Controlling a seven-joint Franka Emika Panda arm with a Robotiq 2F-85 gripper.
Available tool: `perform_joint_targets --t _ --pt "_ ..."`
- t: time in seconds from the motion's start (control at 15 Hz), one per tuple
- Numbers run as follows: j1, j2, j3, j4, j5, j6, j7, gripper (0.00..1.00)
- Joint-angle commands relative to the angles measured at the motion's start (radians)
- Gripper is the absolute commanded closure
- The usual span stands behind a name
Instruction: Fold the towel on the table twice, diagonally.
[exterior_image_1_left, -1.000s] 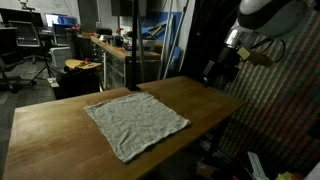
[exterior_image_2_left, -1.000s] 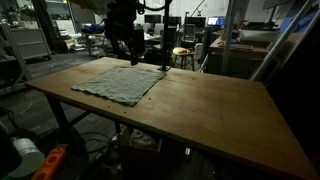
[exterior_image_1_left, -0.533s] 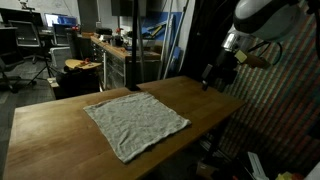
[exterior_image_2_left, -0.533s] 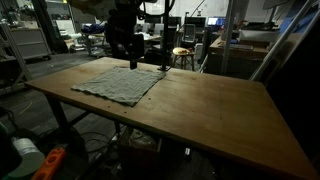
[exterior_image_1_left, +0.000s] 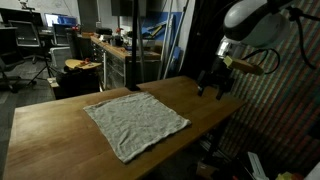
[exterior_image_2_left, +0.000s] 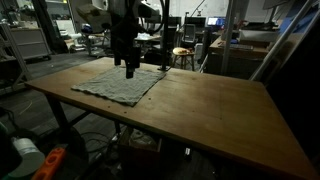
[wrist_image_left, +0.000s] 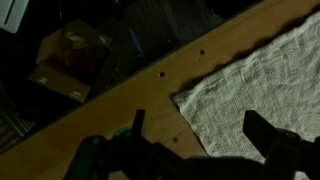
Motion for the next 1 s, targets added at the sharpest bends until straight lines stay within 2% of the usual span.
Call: perform_joint_targets --t 0.0,0.2,0.67,0.93 --pt "-0.012 0.106 0.039 0.062 0.067 0.005 0.096 0.00" --pt "0.002 0.154 0.037 0.086 0.123 0.005 0.074 0.00" --pt "0.038 0.215 -0.003 0.079 0.404 0.120 -0.201 0.00" --pt "0.036 0.281 0.001 0.084 0.474 0.110 -0.292 0.00"
